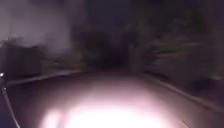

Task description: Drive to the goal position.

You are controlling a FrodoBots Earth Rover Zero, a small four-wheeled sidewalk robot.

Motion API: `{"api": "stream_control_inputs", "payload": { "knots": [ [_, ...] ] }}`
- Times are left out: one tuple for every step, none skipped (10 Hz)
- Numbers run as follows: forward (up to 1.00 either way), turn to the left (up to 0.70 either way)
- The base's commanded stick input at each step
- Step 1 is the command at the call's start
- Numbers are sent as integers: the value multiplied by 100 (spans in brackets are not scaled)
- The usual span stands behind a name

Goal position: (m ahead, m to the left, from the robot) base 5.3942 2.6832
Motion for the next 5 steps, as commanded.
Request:
{"api": "stream_control_inputs", "payload": {
  "knots": [
    [50, 0],
    [50, 0],
    [50, 0],
    [50, 0],
    [50, 0]
  ]
}}
